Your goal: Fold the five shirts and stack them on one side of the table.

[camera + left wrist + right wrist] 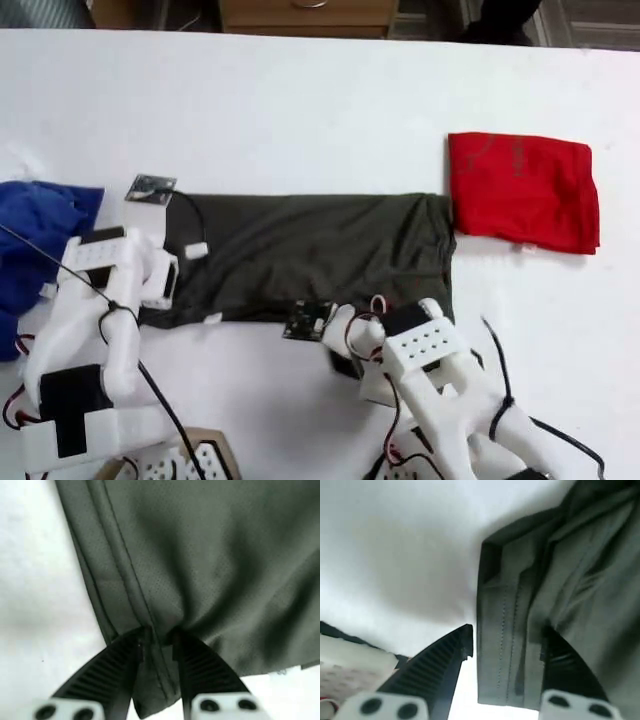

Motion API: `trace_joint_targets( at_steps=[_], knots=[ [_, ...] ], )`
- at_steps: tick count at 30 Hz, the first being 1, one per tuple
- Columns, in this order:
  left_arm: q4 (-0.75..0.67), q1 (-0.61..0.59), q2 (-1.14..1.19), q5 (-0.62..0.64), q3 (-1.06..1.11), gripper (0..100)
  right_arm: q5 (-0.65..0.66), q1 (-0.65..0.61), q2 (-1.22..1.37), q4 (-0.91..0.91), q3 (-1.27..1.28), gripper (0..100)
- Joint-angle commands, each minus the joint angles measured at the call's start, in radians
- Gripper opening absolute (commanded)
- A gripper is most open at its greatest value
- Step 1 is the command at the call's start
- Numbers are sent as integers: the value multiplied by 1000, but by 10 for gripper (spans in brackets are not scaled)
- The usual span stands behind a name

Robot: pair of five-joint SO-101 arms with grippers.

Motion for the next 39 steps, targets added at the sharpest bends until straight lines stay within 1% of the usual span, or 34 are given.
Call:
trace_joint_targets(
  at_steps=[1,5,9,10,13,15,17,22,26,32,39],
  knots=[
    [-71,2,5,-3,13,109,18,-2,128,-77,5,225],
    [-72,3,5,-3,15,109,18,-1,248,-97,-38,224],
    [-72,3,6,-3,15,109,18,-1,300,-91,-61,212],
    [-72,3,6,-3,15,109,18,-1,302,-91,-63,182],
    [-72,3,8,-3,15,109,18,-1,302,-91,-66,2],
    [-72,3,8,-3,15,109,18,1,302,-90,-69,41],
    [-72,3,9,-3,15,109,17,1,302,-90,-74,12],
    [-72,3,9,-3,15,109,17,2,302,-90,-74,18],
    [-72,3,11,-3,15,109,18,33,302,-77,-92,18],
    [-72,3,11,-3,15,109,25,97,302,65,-278,18],
    [-72,3,12,-3,15,109,28,111,311,130,-485,18]
  ],
)
